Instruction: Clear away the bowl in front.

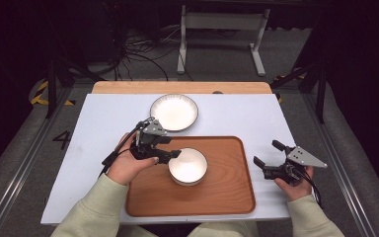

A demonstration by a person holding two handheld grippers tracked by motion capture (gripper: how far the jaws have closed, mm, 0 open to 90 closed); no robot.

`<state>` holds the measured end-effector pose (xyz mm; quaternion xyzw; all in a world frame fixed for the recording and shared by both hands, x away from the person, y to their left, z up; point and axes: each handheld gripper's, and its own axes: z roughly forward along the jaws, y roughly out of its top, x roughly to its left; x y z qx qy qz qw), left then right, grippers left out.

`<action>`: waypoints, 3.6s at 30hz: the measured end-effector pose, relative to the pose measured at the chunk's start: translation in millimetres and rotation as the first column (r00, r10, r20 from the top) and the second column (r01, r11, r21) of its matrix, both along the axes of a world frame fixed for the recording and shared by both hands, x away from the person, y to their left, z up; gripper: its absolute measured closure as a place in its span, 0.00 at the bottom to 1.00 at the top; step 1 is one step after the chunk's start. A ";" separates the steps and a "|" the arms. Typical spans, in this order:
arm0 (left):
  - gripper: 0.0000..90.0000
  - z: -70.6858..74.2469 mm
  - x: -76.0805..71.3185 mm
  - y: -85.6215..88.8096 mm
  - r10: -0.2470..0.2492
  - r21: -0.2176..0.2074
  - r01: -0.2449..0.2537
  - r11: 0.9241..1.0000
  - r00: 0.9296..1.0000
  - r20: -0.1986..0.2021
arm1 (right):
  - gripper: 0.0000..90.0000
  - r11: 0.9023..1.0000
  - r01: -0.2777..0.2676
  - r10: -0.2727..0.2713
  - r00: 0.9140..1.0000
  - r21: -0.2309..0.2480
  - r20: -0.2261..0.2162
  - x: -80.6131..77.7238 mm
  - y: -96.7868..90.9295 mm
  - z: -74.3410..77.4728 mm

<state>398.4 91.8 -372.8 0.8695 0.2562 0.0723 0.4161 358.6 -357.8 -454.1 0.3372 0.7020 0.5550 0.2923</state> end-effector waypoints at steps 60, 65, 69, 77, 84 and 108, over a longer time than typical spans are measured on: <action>0.04 -41.9 -32.7 121.3 0.250 -0.353 -0.161 0.922 0.942 0.223 | 0.03 0.998 -0.052 0.051 0.998 0.040 0.033 -2.8 -4.8 -1.3; 0.04 -52.8 -36.0 132.3 0.271 -0.338 -0.188 0.922 0.938 0.217 | 0.03 0.998 -0.051 0.049 0.998 0.044 0.039 -3.3 -5.1 -1.5; 0.04 -61.3 -37.8 140.7 0.283 -0.335 -0.201 0.920 0.935 0.214 | 0.03 0.998 -0.052 0.050 0.998 0.044 0.041 -3.4 -5.0 -1.5; 0.04 -77.1 -40.3 153.4 0.306 -0.309 -0.231 0.923 0.926 0.221 | 0.03 0.998 -0.051 0.049 0.998 0.042 0.040 -3.8 -4.8 -1.5; 0.04 -85.0 -42.2 158.0 0.323 -0.304 -0.250 0.919 0.920 0.222 | 0.03 0.997 -0.056 0.054 0.998 0.045 0.042 -3.6 -5.1 -1.6; 0.04 -94.1 -43.7 158.5 0.316 -0.252 -0.262 0.932 0.926 0.207 | 0.03 0.997 -0.061 0.059 0.997 0.040 0.045 -4.1 -5.0 -1.6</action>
